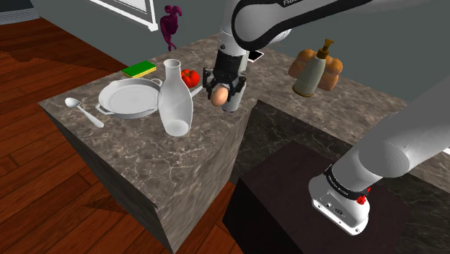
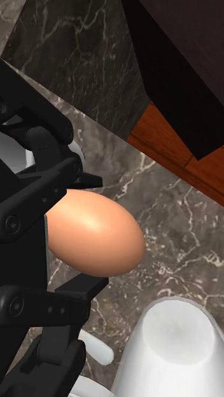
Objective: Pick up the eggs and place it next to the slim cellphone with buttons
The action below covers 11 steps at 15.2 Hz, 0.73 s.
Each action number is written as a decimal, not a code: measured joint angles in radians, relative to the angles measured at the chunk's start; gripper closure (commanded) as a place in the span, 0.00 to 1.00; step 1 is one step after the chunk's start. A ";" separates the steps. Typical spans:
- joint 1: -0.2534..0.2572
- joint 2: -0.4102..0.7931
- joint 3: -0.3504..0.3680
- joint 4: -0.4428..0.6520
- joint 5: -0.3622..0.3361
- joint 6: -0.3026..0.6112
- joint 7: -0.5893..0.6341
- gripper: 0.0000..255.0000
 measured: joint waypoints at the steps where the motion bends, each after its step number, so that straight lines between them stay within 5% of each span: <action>1: -0.001 -0.003 -0.001 0.011 -0.001 -0.015 0.001 1.00; 11: -0.046 -0.018 -0.063 0.075 -0.011 -0.105 -0.086 1.00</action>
